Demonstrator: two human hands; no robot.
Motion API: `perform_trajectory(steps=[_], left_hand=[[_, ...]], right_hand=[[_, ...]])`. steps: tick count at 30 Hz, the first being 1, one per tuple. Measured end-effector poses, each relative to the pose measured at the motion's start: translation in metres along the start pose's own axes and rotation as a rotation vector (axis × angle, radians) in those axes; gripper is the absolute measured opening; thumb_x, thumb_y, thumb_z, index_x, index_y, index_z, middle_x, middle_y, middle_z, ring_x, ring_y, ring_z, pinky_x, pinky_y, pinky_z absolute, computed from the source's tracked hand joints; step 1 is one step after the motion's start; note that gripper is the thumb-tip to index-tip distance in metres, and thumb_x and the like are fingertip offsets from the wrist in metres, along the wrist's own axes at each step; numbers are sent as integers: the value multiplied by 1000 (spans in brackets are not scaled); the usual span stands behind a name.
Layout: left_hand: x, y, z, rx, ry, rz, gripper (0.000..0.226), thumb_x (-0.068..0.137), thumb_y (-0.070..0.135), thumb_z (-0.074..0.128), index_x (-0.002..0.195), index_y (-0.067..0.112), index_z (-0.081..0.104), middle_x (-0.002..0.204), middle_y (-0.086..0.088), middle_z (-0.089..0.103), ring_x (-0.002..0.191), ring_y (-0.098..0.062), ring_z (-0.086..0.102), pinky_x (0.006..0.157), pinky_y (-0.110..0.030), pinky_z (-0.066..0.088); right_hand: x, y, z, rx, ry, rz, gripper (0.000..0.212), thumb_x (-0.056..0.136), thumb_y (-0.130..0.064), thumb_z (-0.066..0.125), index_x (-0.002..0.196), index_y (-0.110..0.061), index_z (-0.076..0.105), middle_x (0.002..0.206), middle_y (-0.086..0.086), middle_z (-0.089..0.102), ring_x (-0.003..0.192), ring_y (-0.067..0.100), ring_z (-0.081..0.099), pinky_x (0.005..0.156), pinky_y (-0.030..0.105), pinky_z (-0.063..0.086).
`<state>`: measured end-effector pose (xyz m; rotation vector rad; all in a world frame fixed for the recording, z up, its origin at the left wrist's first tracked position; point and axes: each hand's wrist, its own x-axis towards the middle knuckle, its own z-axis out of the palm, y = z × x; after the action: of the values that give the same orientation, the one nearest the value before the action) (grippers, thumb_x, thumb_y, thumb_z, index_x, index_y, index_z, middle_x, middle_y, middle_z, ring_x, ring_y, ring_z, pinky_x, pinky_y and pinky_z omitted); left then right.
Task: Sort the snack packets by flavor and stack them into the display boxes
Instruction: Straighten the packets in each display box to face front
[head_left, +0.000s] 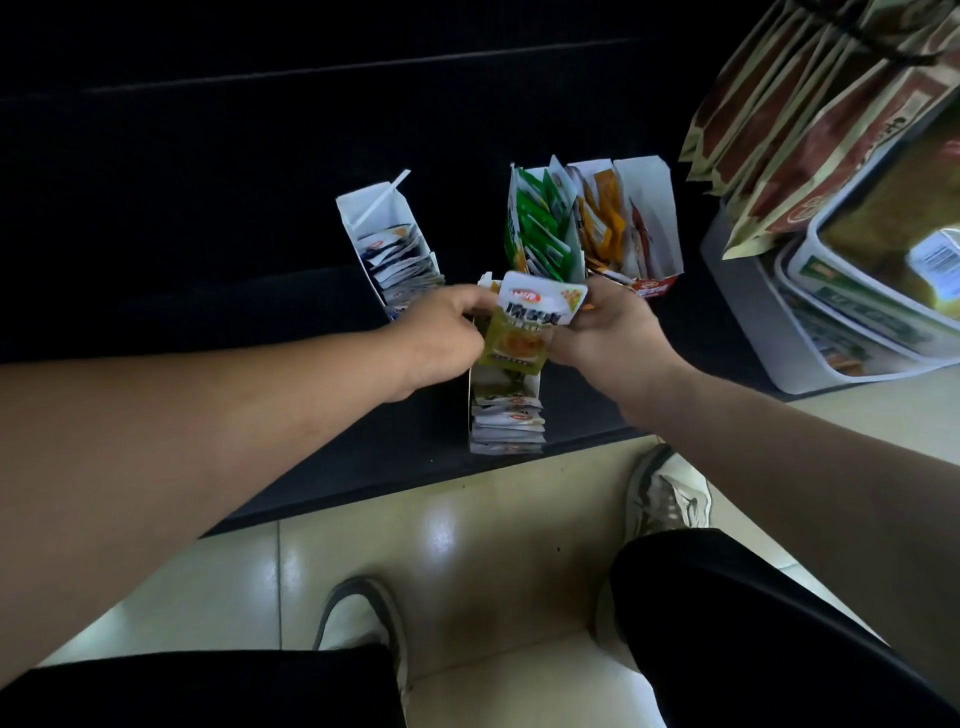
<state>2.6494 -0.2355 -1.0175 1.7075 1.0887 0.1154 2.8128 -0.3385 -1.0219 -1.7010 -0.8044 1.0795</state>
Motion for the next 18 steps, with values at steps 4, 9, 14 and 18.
perform_trajectory(steps=[4,9,14,18], left_hand=[[-2,-5,-3,35,44,36,52,95,-14,49,120,25,73,114,8,67,114,-13,60,94,-22,45],[-3,-14,-5,37,50,55,46,97,-14,47,120,18,72,107,6,70,98,-13,68,84,-12,54],[11,-19,-3,252,112,189,47,98,8,63,141,27,57,124,2,58,93,-14,57,77,-20,45],[16,-17,3,547,139,293,32,93,21,73,123,26,65,121,0,49,97,-21,56,83,-32,46]], right_hand=[[-8,10,-3,-325,-53,-45,22,91,-8,76,92,-28,69,97,-7,74,89,1,67,74,10,50],[-6,12,-10,-449,-126,-41,41,93,5,58,116,-26,73,109,-7,67,104,6,63,78,2,46],[-1,18,-2,-418,-154,40,51,96,4,51,136,-25,65,112,-9,62,105,13,61,81,17,47],[3,20,-1,-397,-129,49,47,100,-9,56,143,-28,59,110,-12,62,101,12,62,81,24,54]])
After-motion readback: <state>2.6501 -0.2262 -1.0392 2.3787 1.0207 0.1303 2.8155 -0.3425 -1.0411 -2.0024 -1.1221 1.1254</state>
